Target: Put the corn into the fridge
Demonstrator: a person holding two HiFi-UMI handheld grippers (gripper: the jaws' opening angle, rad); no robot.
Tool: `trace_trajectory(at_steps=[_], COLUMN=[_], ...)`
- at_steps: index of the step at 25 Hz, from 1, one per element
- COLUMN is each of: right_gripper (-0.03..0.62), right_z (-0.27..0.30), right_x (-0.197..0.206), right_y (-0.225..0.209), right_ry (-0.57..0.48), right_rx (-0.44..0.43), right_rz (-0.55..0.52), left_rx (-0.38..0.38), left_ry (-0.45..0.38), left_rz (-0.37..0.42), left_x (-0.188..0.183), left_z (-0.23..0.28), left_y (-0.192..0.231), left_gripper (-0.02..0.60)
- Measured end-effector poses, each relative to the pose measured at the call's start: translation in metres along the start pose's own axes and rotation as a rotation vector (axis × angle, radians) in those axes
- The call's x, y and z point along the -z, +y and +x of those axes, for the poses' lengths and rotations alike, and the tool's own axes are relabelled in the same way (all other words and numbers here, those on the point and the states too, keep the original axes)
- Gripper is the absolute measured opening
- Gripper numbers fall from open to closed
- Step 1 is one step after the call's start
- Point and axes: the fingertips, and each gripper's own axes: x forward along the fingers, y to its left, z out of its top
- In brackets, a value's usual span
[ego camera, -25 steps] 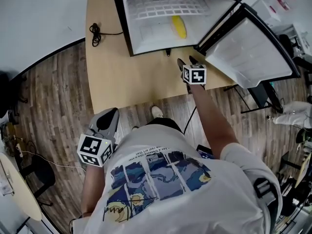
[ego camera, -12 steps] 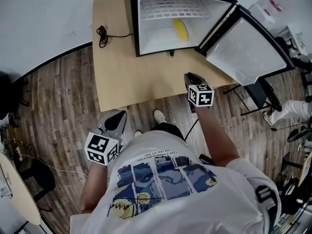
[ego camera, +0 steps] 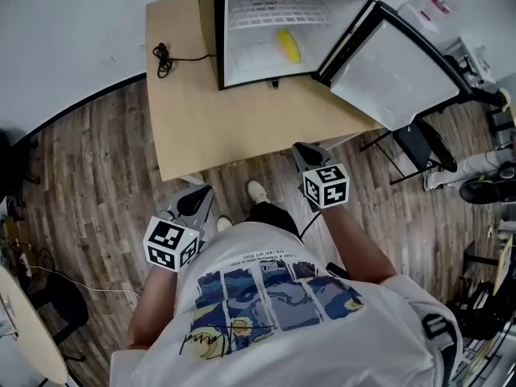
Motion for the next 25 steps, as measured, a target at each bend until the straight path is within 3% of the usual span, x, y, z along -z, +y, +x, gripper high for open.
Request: trace_trajectory(at_steps=[8,25], right_gripper=[0.018,0.015], right_z=[-0.025,-0.019], right_x=[0.004,-0.020], right_y=[0.040,0.077], right_ry=[-0.016,-0.048], right_rx=[-0.056,-0.110], right_rz=[-0.016,-0.031], left_rx=[0.014,-0.023], left_ry=[-0.015,-0.020], left_rz=[0.010,-0.006], left_x=[0.004,0.018], left_z=[-0.011,-0.045], left_y=[-0.003,0.016], left_gripper=[0.009,0.009])
